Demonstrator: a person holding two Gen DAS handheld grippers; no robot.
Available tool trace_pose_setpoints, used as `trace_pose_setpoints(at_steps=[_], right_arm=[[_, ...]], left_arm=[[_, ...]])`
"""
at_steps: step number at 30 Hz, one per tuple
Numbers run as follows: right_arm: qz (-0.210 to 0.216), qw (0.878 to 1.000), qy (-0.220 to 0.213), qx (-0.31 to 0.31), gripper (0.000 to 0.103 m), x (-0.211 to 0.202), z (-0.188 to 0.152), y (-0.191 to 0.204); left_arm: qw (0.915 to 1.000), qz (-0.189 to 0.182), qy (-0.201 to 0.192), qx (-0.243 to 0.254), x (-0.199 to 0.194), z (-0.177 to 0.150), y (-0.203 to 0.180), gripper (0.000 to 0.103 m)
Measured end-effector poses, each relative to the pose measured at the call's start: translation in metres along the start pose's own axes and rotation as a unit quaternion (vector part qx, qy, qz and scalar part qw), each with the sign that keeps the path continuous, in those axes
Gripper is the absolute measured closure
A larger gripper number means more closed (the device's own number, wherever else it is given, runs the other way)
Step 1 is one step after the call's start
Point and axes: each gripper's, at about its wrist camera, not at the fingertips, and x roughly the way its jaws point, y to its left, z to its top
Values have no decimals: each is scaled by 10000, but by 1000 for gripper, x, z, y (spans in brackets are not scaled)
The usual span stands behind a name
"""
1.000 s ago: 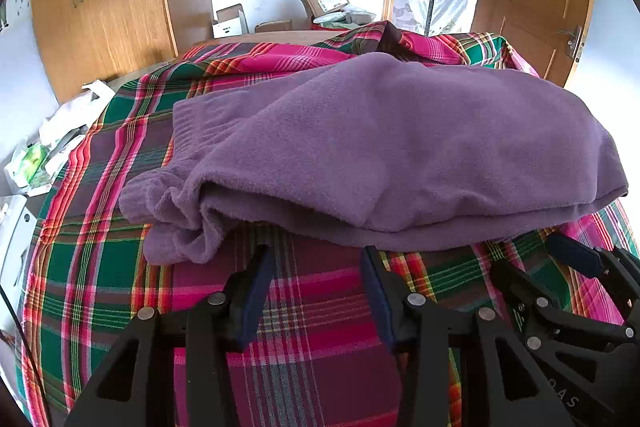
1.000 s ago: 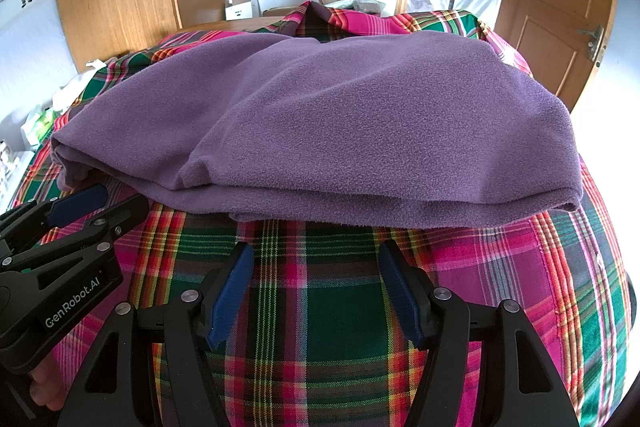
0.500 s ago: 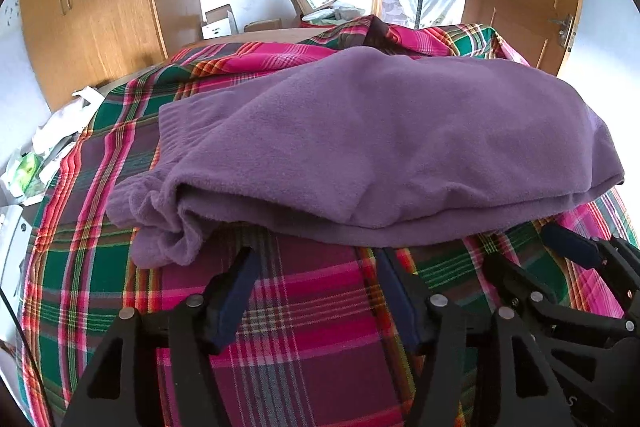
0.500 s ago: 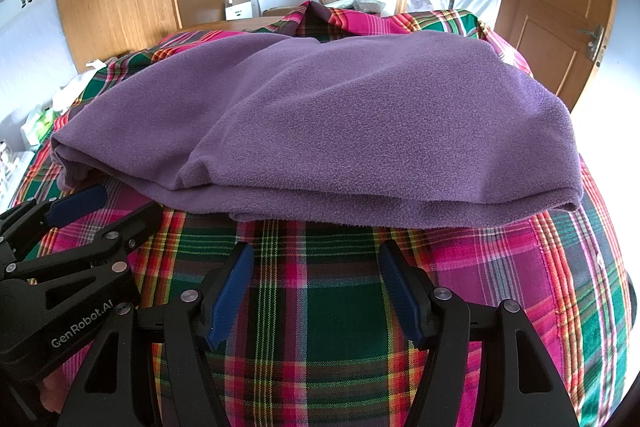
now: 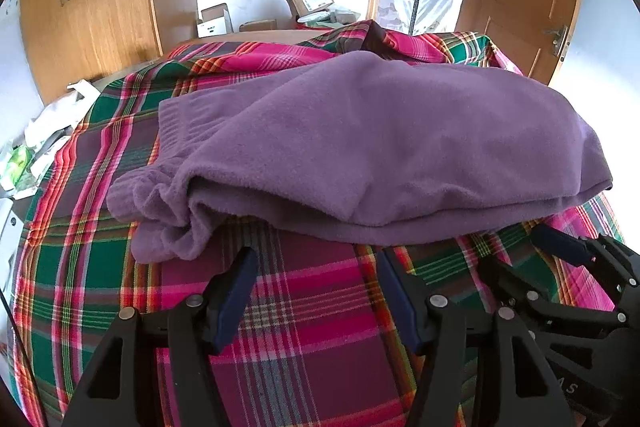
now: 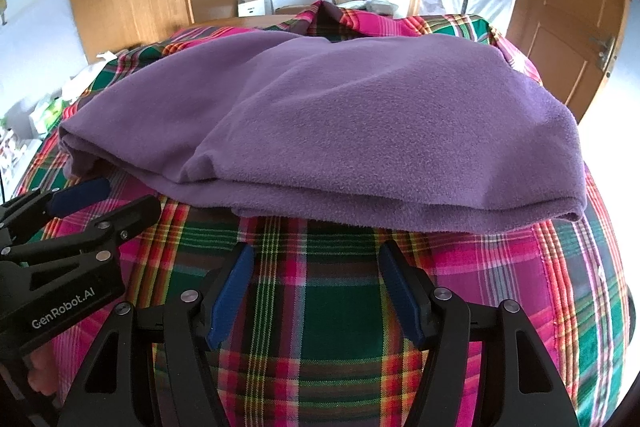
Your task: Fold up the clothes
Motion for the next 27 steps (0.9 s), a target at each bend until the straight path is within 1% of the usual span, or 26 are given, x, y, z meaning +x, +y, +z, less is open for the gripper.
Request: trace_pose_setpoints(at_steps=[5, 6, 8, 9, 10, 11, 12, 13, 16, 17, 18, 20, 24, 26, 27], right_arm=[[19, 10000, 2, -29, 36, 1, 1, 0], [35, 10000, 4, -60, 36, 1, 1, -1], [80, 9999, 22, -140, 36, 1, 2, -1], [110, 9997, 40, -191, 36, 0, 2, -2], [123, 9996, 26, -240, 38, -1, 2, -2], [105, 9996, -40, -264, 41, -3, 3, -3], [80, 9995, -116, -284, 49, -6, 4, -4], [100, 9993, -195, -305, 58, -10, 5, -5], [224, 9979, -443, -418, 66, -21, 10, -7], [209, 9969, -556, -519, 67, -24, 12, -6], [181, 9959, -622, -627, 68, -27, 13, -5], [122, 9938, -728, -829, 68, -29, 15, -3], [99, 9905, -838, -1089, 68, -31, 19, 2], [227, 9900, -910, -1056, 68, -36, 21, 2], [333, 9890, -969, -1071, 68, -41, 21, 2]], left_arm=[[10000, -27, 1, 10, -2, -1, 2, 41], [10000, -33, 10, -9, -4, -1, 4, 44], [9999, -54, 24, -93, -7, 0, 12, 44], [9999, -64, 20, -146, -10, 1, 18, 46], [9998, -75, 15, -199, -12, 2, 23, 46], [9997, -75, -18, -252, -16, 4, 30, 47], [9996, -49, -92, -274, -21, 6, 37, 50], [9995, -11, -180, -274, -27, 7, 43, 51], [9991, -50, -335, -239, -38, 13, 59, 53], [9991, -20, -370, -227, -41, 14, 64, 54], [9990, 86, -411, -182, -44, 15, 67, 54], [9975, 490, -510, 62, -48, 17, 70, 54], [9971, 465, -584, 167, -56, 21, 78, 54], [9970, 447, -589, 217, -58, 24, 81, 54], [9974, 374, -581, 208, -58, 25, 81, 54]])
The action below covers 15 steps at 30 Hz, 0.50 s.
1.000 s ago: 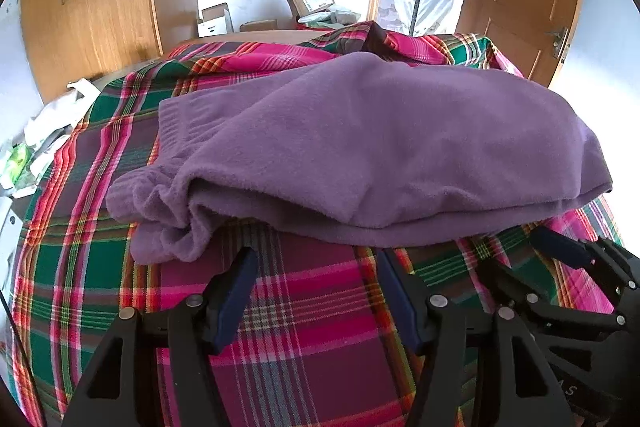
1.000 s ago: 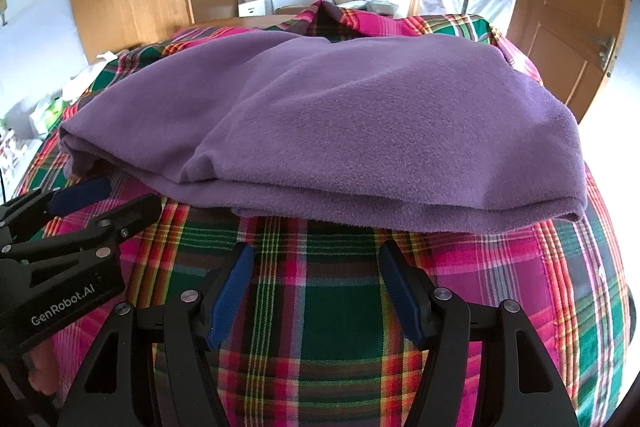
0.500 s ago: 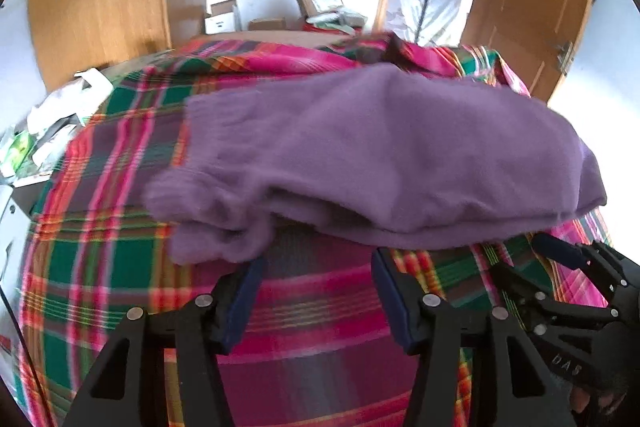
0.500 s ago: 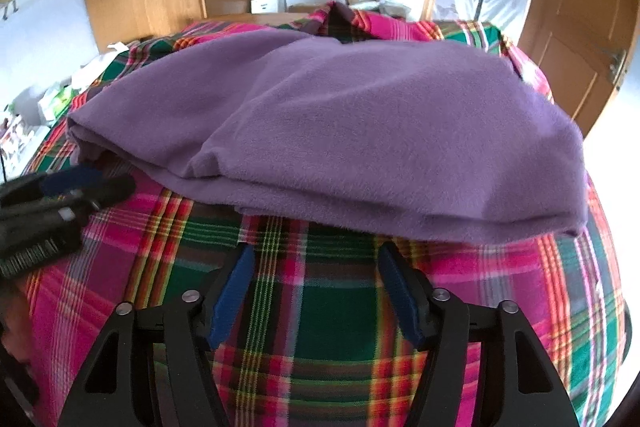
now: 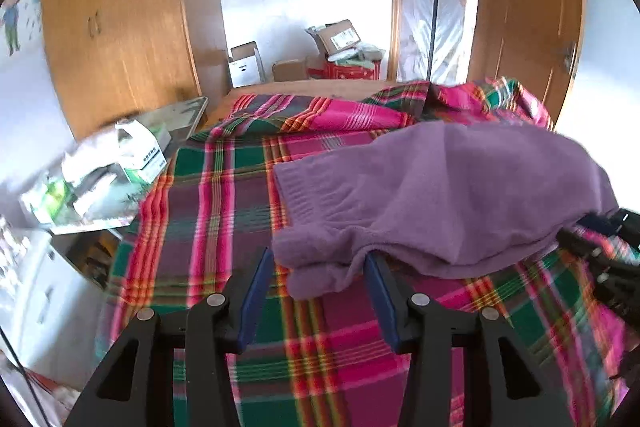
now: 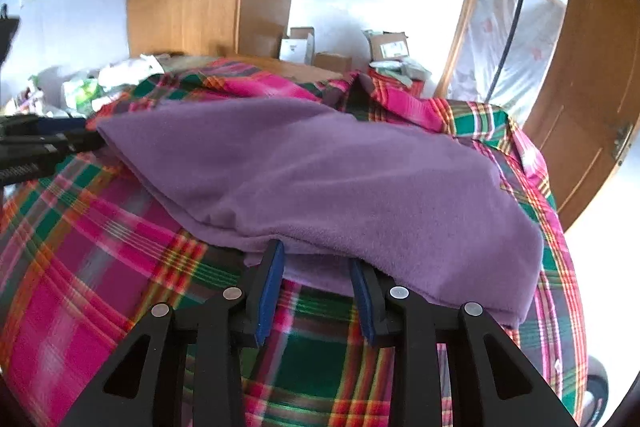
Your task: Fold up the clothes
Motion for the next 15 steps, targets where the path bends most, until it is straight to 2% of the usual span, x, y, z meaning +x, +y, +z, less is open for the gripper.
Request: trace_pose_setpoints(at_steps=[2, 8, 11, 15], right_arm=[[123, 9999, -82, -75, 68, -6, 2, 2], [119, 9997, -188, -76, 68, -10, 12, 0], [163, 9992, -355, -56, 68, -15, 20, 2], [201, 9985, -505, -98, 68, -21, 31, 6]], left_arm=[[9998, -190, 8, -28, 0, 1, 1, 54], [9986, -526, -39, -77, -9, 1, 13, 54], [9982, -559, -101, -189, -13, 3, 22, 54], [9993, -375, -20, 65, -4, 4, 18, 54]])
